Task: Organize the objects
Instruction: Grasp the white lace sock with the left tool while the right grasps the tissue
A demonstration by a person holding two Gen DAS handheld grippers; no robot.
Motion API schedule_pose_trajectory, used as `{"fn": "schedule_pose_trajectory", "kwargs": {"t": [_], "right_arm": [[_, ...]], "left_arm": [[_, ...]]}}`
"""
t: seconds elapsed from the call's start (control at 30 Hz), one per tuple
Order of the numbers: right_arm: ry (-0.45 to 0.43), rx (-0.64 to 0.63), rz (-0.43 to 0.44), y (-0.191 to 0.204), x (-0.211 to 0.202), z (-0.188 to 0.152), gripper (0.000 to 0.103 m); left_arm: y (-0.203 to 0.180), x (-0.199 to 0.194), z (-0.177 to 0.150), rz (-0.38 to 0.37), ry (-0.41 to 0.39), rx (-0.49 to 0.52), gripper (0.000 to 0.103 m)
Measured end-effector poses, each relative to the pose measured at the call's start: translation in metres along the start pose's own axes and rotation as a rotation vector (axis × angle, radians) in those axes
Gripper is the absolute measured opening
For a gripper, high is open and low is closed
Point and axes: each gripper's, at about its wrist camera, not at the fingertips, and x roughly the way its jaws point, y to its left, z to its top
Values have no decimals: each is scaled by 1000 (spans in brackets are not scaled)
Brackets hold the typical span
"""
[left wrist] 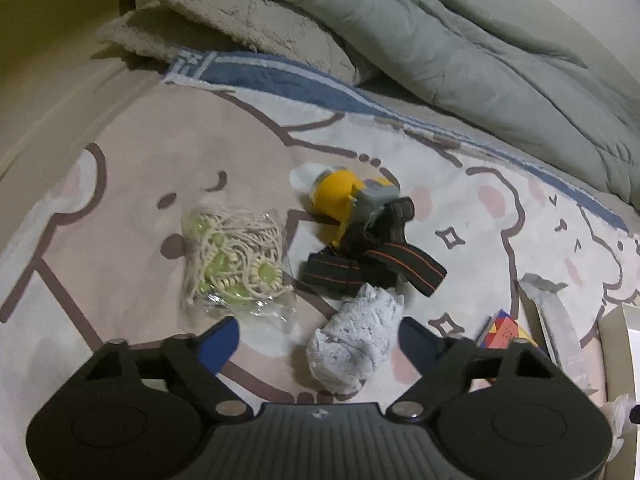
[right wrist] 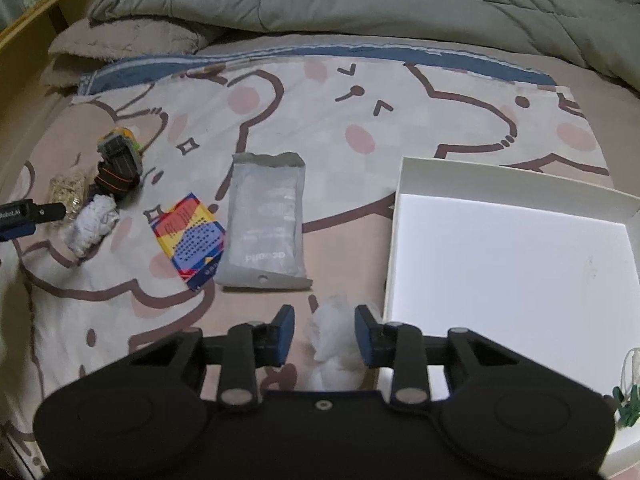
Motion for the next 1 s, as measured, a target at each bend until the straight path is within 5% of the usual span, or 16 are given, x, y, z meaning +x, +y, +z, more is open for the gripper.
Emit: {"fn": "schedule_pose_trajectory", "kwargs": {"t": [0.43, 0.47, 0.57, 0.83, 0.93, 1.0], "right_arm": [[78, -84, -33, 5, 30, -3, 17], [78, -87, -34, 7, 32, -3, 11], [57, -86, -38, 10, 30, -3, 2], [-27, -43, 68, 16, -3, -4, 2], [-48, -40, 101, 19, -15, -9, 2], [-55, -43, 127, 21, -23, -14, 2]], "left_arm": [[-4, 26, -11, -53, 108, 36, 47], [-3, 25, -11, -62, 106, 34, 38], [-5, 20, -10, -64, 85, 56, 32], [-9, 2, -19, -73, 87, 87, 22], [-8, -9, -26, -90, 90, 92, 1], [-6, -17, -31, -98, 92, 109, 0]]}}
